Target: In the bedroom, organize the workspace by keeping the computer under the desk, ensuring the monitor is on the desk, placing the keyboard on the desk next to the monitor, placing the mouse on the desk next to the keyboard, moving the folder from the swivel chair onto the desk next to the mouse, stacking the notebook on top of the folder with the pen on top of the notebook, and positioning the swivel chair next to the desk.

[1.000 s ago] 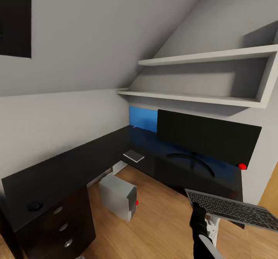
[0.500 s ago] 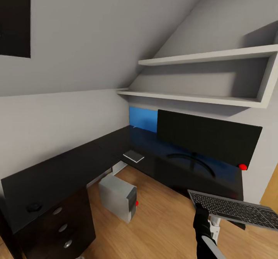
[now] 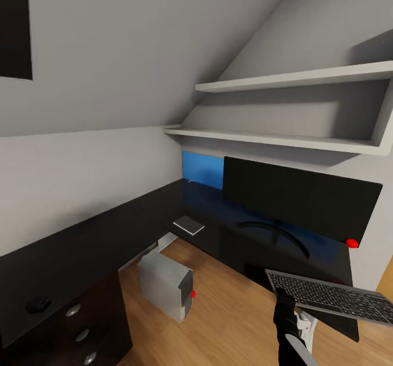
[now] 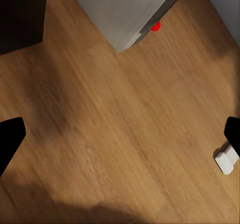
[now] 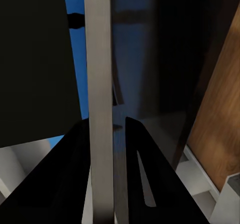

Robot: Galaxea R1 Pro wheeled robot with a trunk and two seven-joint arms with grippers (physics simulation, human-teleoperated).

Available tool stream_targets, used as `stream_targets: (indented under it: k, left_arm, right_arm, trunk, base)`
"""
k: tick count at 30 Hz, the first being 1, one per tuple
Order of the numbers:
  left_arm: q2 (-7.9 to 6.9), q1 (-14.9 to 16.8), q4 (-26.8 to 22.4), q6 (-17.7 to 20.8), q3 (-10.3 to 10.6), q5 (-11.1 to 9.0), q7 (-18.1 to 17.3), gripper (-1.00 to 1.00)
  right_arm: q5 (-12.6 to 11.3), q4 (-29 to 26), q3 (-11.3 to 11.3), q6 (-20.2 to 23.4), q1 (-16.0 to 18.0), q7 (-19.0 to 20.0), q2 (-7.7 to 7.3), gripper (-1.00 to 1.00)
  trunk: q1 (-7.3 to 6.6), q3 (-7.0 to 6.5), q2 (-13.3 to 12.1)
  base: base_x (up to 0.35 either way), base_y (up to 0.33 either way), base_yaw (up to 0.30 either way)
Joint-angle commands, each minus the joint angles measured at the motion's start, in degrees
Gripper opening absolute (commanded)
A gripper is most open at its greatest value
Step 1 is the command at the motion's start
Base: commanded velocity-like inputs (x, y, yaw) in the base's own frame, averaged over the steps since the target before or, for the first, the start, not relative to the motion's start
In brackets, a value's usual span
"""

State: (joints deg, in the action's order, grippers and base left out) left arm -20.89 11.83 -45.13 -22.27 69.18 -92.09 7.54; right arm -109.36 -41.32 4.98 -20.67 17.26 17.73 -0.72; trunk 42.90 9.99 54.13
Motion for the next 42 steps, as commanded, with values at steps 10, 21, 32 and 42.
stream_targets:
  k: [10,21,32,42]
  left_arm:
    - [0.22,0.13,-0.30,-0.49,0.60,-0.02,0.02,1.00]
    - [0.82,0.13,-0.31,-0.41,0.60,0.02,0.17,1.00]
    - [0.85,0.13,-0.31,-0.40,0.60,0.07,0.19,1.00]
    - [0.85,0.13,-0.31,-0.40,0.60,0.05,0.27,1.00]
  right_arm:
    - [-0.42,-0.09,0.18,-0.69,0.05,0.76,-0.16,-1.00]
    - [-0.50,-0.51,0.11,-0.61,0.05,5.21,-0.51,-1.00]
    - [-0.46,-0.28,0.06,-0.60,0.06,5.53,-0.52,-1.00]
    - [-0.50,-0.17,0.11,-0.53,0.05,5.39,-0.43,-1.00]
  trunk:
    - [0.23,0.27,0.47]
    - [2.65,2.24,4.88]
    - [5.06,4.21,9.29]
    - [7.26,6.01,13.30]
  base:
    - [0.001,0.000,0.000]
    - [0.000,0.000,0.000]
    - [0.000,0.000,0.000]
    - [0.000,0.000,0.000]
